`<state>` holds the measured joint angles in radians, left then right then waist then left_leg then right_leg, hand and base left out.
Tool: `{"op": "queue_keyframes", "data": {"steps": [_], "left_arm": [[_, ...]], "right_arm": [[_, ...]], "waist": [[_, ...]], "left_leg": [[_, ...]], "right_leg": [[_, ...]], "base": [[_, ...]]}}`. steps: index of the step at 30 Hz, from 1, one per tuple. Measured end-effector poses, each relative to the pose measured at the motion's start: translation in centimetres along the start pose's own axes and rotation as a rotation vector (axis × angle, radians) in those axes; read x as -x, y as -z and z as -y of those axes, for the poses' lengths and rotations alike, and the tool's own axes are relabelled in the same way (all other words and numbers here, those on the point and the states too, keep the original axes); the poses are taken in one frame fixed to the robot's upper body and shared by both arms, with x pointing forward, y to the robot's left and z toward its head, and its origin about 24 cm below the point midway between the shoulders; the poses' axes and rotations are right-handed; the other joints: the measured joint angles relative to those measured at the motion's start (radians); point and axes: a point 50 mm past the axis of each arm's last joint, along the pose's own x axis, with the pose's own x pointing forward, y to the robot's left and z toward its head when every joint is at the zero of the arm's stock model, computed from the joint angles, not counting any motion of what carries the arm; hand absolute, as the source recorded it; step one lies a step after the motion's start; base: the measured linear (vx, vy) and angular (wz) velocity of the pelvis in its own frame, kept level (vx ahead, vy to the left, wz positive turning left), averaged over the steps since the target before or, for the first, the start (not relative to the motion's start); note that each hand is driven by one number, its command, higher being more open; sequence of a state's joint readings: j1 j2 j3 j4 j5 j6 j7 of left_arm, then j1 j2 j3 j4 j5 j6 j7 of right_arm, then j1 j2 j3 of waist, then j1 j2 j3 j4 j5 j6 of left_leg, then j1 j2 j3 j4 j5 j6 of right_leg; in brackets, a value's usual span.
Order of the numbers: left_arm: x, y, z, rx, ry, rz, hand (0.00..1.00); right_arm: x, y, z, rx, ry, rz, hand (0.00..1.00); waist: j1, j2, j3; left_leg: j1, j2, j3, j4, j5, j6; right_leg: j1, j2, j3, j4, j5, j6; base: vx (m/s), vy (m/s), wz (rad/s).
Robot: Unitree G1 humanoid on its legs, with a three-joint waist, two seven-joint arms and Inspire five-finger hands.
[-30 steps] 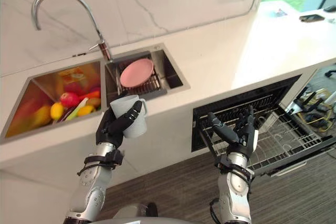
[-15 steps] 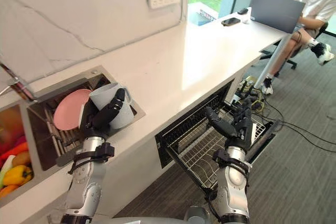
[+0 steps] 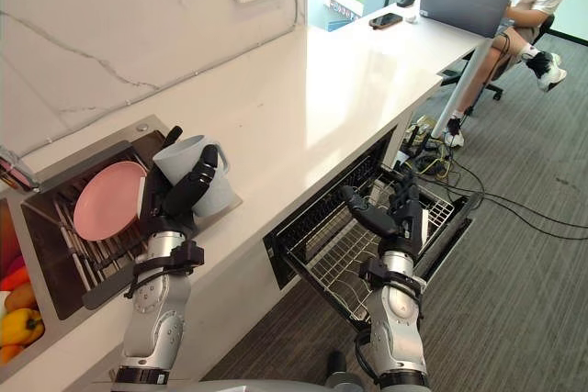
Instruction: Walk over to the sink, pick up the cup, carry it to the dishwasher, place the cup inside the dishwasher, then close the dishwasher door
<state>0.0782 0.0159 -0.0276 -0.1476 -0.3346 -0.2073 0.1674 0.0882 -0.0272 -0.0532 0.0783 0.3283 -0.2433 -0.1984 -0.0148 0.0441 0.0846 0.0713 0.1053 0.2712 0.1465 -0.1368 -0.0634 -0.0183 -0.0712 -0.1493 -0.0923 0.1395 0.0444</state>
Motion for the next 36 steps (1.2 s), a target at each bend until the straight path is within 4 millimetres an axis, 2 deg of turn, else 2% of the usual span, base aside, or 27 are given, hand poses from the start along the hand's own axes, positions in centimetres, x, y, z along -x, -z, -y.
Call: {"op": "queue_keyframes", "data": {"steps": [1, 2, 3, 7, 12, 13, 14, 15, 16, 17, 18, 19, 20, 22, 26, 31, 36], "left_arm": [[0.0, 0.0, 0.0, 0.0, -0.003, 0.004, 0.0], [0.0, -0.1, 0.0, 0.0, -0.003, 0.005, 0.0], [0.0, -0.1, 0.0, 0.0, -0.003, 0.01, 0.0], [-0.2, -0.1, 0.9, 0.009, 0.032, 0.011, 0.0], [-1.3, -0.9, 3.5, -0.009, 0.135, 0.067, 0.0], [-1.5, -1.0, 4.0, -0.009, 0.158, 0.078, 0.0], [-1.6, -1.1, 4.3, -0.005, 0.173, 0.084, 0.0], [-1.7, -1.3, 4.6, -0.003, 0.184, 0.091, 0.0], [-1.8, -1.4, 4.8, -0.004, 0.193, 0.097, 0.0], [-2.1, -1.8, 5.1, -0.027, 0.208, 0.125, 0.0], [-2.1, -1.9, 5.1, -0.041, 0.214, 0.129, 0.0], [-2.1, -1.8, 5.0, -0.051, 0.221, 0.125, 0.0], [-2.2, -1.9, 4.8, -0.065, 0.222, 0.128, 0.0], [-2.2, -1.8, 4.8, -0.099, 0.227, 0.13, 0.0], [-1.8, -0.6, 5.7, -0.224, 0.284, 0.111, 0.0], [-1.4, -0.4, 7.1, -0.4, 0.368, 0.165, 0.0], [-1.3, 0.0, 7.2, -0.547, 0.389, 0.201, 0.0]], "right_arm": [[-0.1, -0.4, -0.3, -0.005, -0.027, 0.016, 1.0], [-0.1, -0.6, -0.4, -0.006, -0.039, 0.024, 1.0], [-0.1, -0.9, -0.6, -0.011, -0.065, 0.038, 1.0], [-0.1, -1.5, -0.8, -0.062, -0.142, 0.057, 1.0], [0.5, -4.0, -1.1, -0.153, -0.294, 0.14, 1.0], [0.6, -4.5, -1.3, -0.171, -0.329, 0.159, 1.0], [0.6, -4.9, -1.4, -0.203, -0.357, 0.167, 1.0], [0.5, -5.1, -1.6, -0.227, -0.386, 0.169, 1.0], [0.5, -5.2, -1.6, -0.237, -0.402, 0.169, 1.0], [0.5, -5.4, -2.1, -0.281, -0.46, 0.172, 1.0], [0.5, -5.4, -2.4, -0.307, -0.496, 0.169, 1.0], [0.6, -5.3, -2.7, -0.332, -0.529, 0.157, 1.0], [0.5, -5.3, -3.5, -0.358, -0.59, 0.147, 1.0], [0.5, -5.2, -4.5, -0.408, -0.665, 0.12, 1.0], [0.5, -4.2, -4.7, -0.48, -0.712, -0.01, 1.0], [0.5, -3.8, -4.8, -0.445, -0.744, -0.081, 1.0], [0.4, -3.5, -6.2, -0.449, -0.753, -0.154, 1.0]], "waist": [[0.01, 0.007, 0.003], [0.011, 0.011, 0.003], [0.01, 0.019, 0.003], [-0.027, 0.018, 0.004], [-0.03, 0.015, 0.006], [-0.031, 0.013, 0.007], [-0.033, 0.016, 0.006], [-0.034, 0.026, 0.003], [-0.034, 0.036, -0.001], [-0.028, 0.034, -0.004], [-0.026, 0.027, -0.004], [-0.023, 0.009, -0.014], [-0.003, 0.002, -0.019], [0.002, 0.005, -0.017], [-0.001, 0.005, -0.017], [0.001, 0.004, -0.016], [0.003, 0.003, -0.016]], "left_leg": [[0.0, -0.01, -0.074, 0.0, -0.008, 0.012], [0.0, -0.015, -0.093, 0.0, -0.015, 0.016], [0.002, -0.019, -0.091, 0.002, -0.031, 0.008], [0.01, -0.035, -0.025, 0.041, -0.056, 0.017], [-0.05, -0.05, -0.013, 0.123, -0.098, 0.028], [-0.059, -0.052, -0.015, 0.14, -0.104, 0.033], [-0.063, -0.051, -0.016, 0.143, -0.102, 0.037], [-0.07, -0.041, -0.019, 0.132, -0.093, 0.051], [-0.074, -0.028, -0.017, 0.118, -0.085, 0.057], [-0.075, -0.007, -0.003, 0.093, -0.072, 0.05], [-0.068, -0.01, -0.002, 0.093, -0.072, 0.049], [-0.063, -0.022, 0.0, 0.098, -0.075, 0.044], [-0.064, -0.024, 0.017, 0.102, -0.078, 0.04], [-0.075, -0.018, 0.014, 0.101, -0.076, 0.037], [-0.057, -0.005, -0.025, 0.095, -0.076, 0.026], [-0.09, -0.005, -0.07, 0.111, -0.068, 0.016], [-0.108, -0.017, -0.095, 0.114, -0.054, 0.019]], "right_leg": [[-0.017, 0.002, 0.042, 0.0, 0.011, 0.003], [-0.025, 0.003, 0.062, 0.0, 0.015, 0.004], [-0.041, 0.007, 0.093, 0.0, 0.025, 0.006], [-0.053, -0.002, 0.166, 0.005, 0.058, 0.018], [-0.102, -0.011, 0.208, 0.008, 0.063, 0.023], [-0.116, -0.013, 0.198, 0.028, 0.048, 0.011], [-0.138, -0.012, 0.177, 0.059, 0.005, -0.024], [-0.162, -0.009, 0.134, 0.101, -0.072, -0.078], [-0.172, -0.009, 0.095, 0.117, -0.122, -0.106], [-0.213, -0.041, 0.018, 0.263, -0.117, -0.094], [-0.206, -0.065, -0.009, 0.335, -0.118, -0.089], [-0.17, -0.08, -0.017, 0.315, -0.103, -0.045], [-0.138, -0.073, -0.016, 0.232, -0.085, 0.001], [-0.099, -0.061, -0.022, 0.128, -0.038, 0.036], [-0.002, -0.037, -0.071, 0.006, 0.011, 0.027], [-0.001, -0.04, -0.115, 0.006, 0.013, 0.024], [-0.001, -0.053, -0.14, 0.006, 0.02, 0.025]], "base": [[-0.06, 0.0, -0.94], [-0.08, 0.02, -1.01], [-0.1, 0.051, -0.81], [-0.09, 0.068, -0.53], [-0.11, 0.054, -0.31], [-0.11, 0.052, -0.23], [-0.07, 0.046, -0.24], [-0.05, 0.04, -0.19], [-0.05, 0.022, -0.24], [-0.01, 0.017, -0.16], [0.04, 0.022, -0.15], [0.08, -0.002, -0.21], [0.06, -0.026, -0.28], [0.03, -0.059, -0.07], [0.01, -0.066, 0.23], [-0.05, -0.026, 0.26], [-0.08, 0.006, 0.17]]}}
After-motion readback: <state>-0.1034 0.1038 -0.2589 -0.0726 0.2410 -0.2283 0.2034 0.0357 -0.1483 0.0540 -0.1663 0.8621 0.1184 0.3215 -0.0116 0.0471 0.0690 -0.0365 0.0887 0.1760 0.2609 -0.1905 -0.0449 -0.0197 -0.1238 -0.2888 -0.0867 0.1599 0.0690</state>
